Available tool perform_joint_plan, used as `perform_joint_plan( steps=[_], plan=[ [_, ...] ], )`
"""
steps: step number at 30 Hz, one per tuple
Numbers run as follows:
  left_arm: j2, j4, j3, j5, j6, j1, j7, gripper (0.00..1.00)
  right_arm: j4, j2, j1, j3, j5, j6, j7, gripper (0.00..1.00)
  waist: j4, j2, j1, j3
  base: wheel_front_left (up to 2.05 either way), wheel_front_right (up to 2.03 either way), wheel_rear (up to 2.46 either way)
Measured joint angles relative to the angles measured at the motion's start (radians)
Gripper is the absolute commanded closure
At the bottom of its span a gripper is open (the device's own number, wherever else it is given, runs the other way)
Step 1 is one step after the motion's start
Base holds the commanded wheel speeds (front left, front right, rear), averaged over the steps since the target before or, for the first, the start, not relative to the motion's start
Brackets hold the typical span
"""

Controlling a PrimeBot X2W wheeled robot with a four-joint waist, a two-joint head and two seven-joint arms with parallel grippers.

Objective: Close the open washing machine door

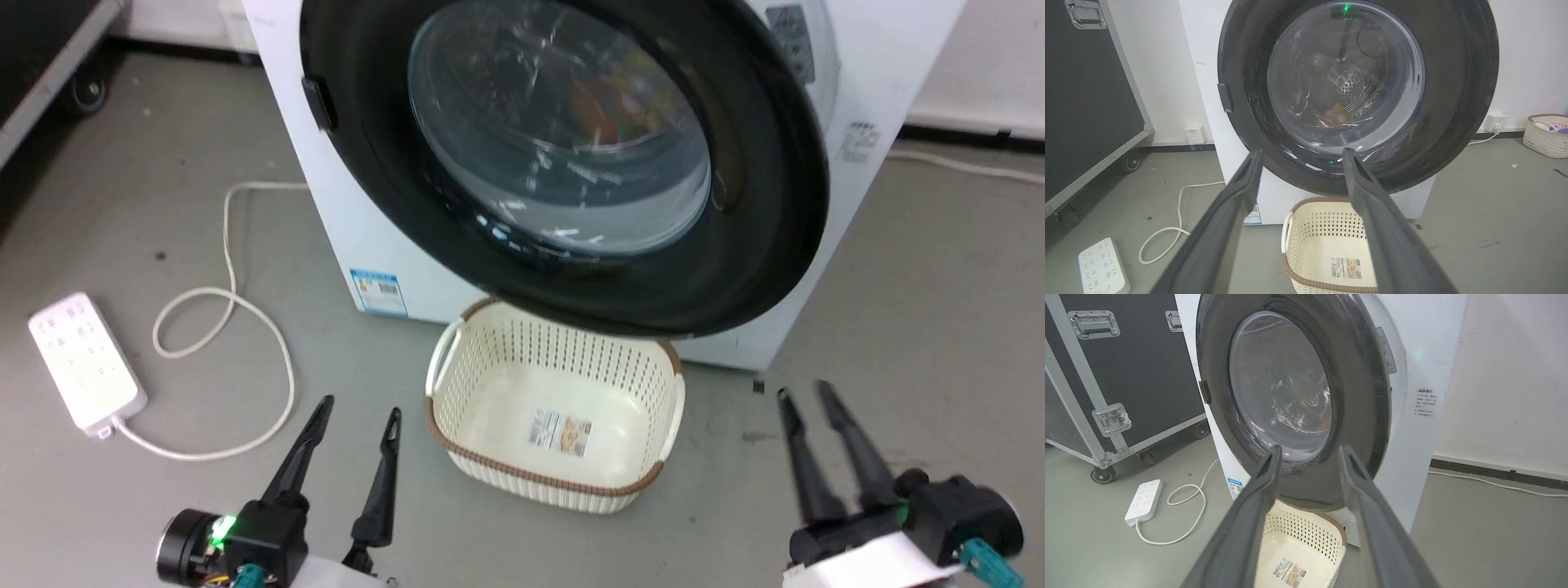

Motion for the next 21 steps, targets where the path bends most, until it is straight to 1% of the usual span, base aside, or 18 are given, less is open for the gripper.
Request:
perform_joint_plan(
  steps=[3, 6, 8, 12, 14, 17, 21],
  plan=[
    [-0.007, -0.004, -0.011, 0.006, -0.001, -0.020, 0.000, 0.00, 0.001, -0.027, -0.041, 0.028, 0.030, 0.000, 0.000, 1.00, -0.001, 0.0000, 0.0000, 0.040, 0.00, 0.00, 0.00],
    [-0.017, -0.011, -0.022, 0.015, -0.001, -0.055, 0.000, 0.00, 0.023, -0.095, -0.125, 0.066, 0.042, 0.000, 0.000, 1.00, -0.001, 0.0000, 0.0001, 0.091, 0.00, 0.00, 0.00],
    [-0.025, -0.013, -0.031, 0.023, 0.000, -0.078, 0.000, 0.00, 0.047, -0.143, -0.196, 0.093, 0.071, 0.000, 0.000, 1.00, 0.000, 0.0000, 0.0001, 0.129, 0.00, 0.00, 0.00],
    [-0.036, -0.016, -0.030, 0.006, 0.000, -0.113, 0.000, 0.00, 0.113, -0.222, -0.355, 0.147, 0.202, 0.000, 0.012, 1.00, 0.003, 0.0000, 0.0002, 0.205, 0.00, 0.00, 0.00],
    [-0.038, -0.022, -0.026, 0.005, 0.003, -0.130, 0.000, 0.00, 0.146, -0.280, -0.437, 0.174, 0.235, 0.000, 0.028, 1.00, 0.006, 0.0000, 0.0003, 0.242, 0.00, 0.00, 0.00],
    [-0.041, -0.032, -0.027, 0.005, 0.009, -0.149, 0.000, 0.00, 0.206, -0.349, -0.554, 0.213, 0.282, 0.000, 0.047, 1.00, 0.010, 0.0000, 0.0002, 0.293, 0.00, 0.00, 0.00],
    [-0.051, -0.044, -0.024, -0.011, 0.015, -0.170, 0.000, 0.00, 0.292, -0.391, -0.692, 0.252, 0.355, 0.003, 0.067, 1.00, 0.017, 0.0000, 0.0003, 0.351, 0.00, 0.00, 0.00]
  ],
)
